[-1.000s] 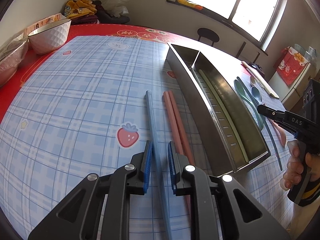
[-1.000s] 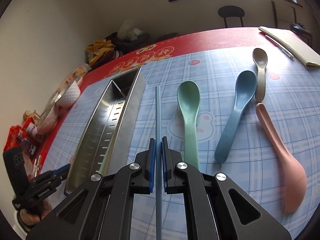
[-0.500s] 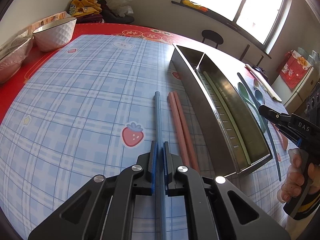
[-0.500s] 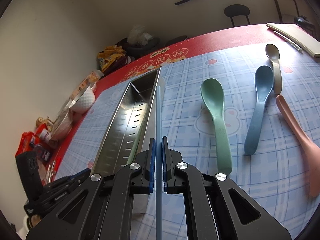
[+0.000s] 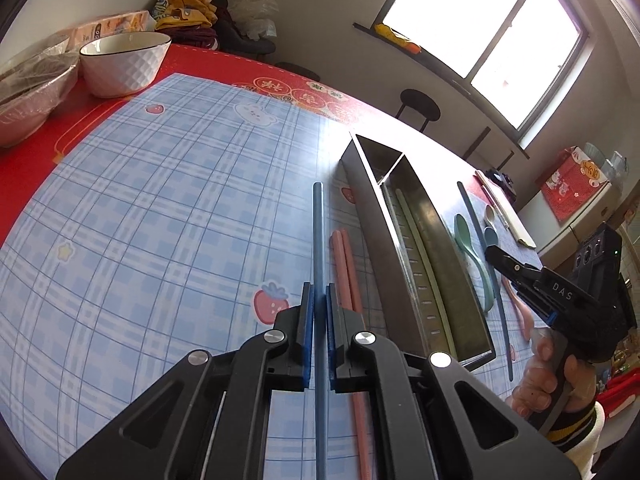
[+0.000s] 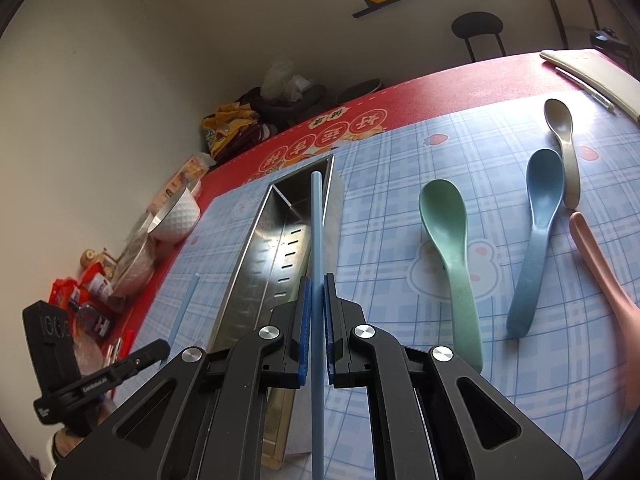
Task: Organize utensils
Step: 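Open the left tool to drop its blue chopstick into the caddy while right tool holds another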
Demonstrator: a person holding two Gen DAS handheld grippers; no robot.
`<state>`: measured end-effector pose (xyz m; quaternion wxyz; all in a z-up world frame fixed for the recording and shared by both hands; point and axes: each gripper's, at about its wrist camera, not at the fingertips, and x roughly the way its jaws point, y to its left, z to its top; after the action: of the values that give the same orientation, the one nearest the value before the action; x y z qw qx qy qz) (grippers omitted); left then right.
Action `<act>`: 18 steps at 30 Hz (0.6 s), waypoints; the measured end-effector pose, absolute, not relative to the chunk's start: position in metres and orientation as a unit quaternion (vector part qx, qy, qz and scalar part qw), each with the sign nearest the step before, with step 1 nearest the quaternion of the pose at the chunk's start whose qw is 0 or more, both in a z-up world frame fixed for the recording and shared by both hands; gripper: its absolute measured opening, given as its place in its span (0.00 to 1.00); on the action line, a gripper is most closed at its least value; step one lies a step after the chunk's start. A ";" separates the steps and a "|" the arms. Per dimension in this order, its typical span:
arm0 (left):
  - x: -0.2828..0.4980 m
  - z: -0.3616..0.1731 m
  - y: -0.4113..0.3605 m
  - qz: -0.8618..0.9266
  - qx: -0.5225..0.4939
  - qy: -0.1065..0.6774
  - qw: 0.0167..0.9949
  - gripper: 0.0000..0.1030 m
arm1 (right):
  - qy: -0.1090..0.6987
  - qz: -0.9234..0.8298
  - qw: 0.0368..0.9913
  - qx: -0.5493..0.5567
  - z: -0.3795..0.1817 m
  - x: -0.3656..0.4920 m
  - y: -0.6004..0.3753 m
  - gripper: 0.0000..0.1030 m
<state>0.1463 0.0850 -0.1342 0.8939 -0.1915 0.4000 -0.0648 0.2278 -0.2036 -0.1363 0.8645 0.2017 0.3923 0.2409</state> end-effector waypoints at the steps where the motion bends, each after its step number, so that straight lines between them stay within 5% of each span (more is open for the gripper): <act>1: 0.148 -0.131 0.084 -0.070 -0.195 0.399 0.893 0.05 | 0.393 0.240 0.864 0.204 -0.138 0.228 -0.204 0.06; 18: 0.247 -0.115 -0.003 -0.082 -0.191 0.435 0.876 0.05 | 0.395 0.232 0.854 0.247 -0.157 0.240 -0.230 0.06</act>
<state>0.2470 -0.0032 -0.1150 0.8761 -0.1910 0.4351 -0.0816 0.2396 -0.2301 -0.1572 0.8537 0.2475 0.3954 0.2317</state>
